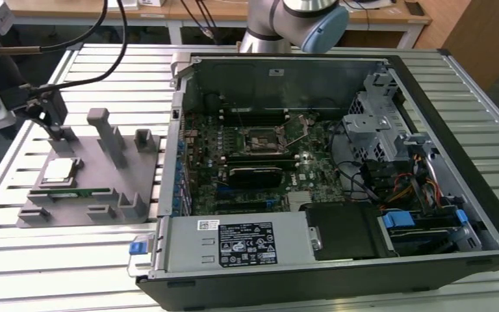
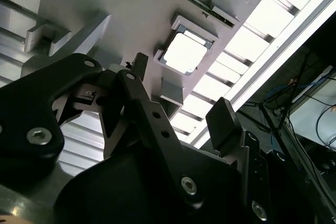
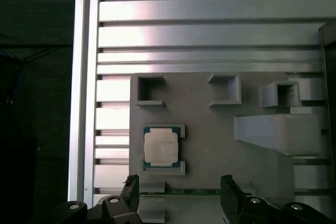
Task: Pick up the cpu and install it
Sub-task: 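Pick up the cpu and move it towards the insertion slot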
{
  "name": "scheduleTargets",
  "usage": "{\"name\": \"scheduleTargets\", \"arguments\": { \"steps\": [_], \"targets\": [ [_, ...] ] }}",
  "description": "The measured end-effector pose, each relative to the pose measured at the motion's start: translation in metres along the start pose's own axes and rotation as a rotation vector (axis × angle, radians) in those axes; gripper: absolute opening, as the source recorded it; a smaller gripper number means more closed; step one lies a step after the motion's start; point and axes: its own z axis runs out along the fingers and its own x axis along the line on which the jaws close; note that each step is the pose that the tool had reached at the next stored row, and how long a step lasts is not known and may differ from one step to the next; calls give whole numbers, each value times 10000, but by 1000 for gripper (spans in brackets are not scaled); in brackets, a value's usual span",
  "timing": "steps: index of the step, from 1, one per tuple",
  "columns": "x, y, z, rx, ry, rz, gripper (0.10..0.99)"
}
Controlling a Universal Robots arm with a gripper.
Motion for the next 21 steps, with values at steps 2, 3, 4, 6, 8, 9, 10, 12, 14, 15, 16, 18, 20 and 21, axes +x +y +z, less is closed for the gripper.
{"name": "scheduleTargets", "arguments": {
  "steps": [2,3,4,6,8,9,10,12,14,15,16,18,20,21],
  "targets": [
    [-1,0,21,3,0,0,718],
    [-1,2,28,4,0,1,718],
    [-1,4,35,5,2,1,718],
    [-2,8,54,3,-2,1,718],
    [-3,8,75,4,-2,-1,718],
    [-3,7,85,5,-1,0,718],
    [-3,6,97,4,-1,0,718],
    [-4,4,118,5,-1,1,718],
    [-5,2,139,4,-1,0,718],
    [-5,1,148,5,-1,1,718],
    [-6,0,158,5,0,0,718],
    [-6,-3,184,5,-1,-1,718],
    [-7,-5,205,5,0,-2,718],
    [-7,-6,214,5,0,-2,718]
  ]
}}
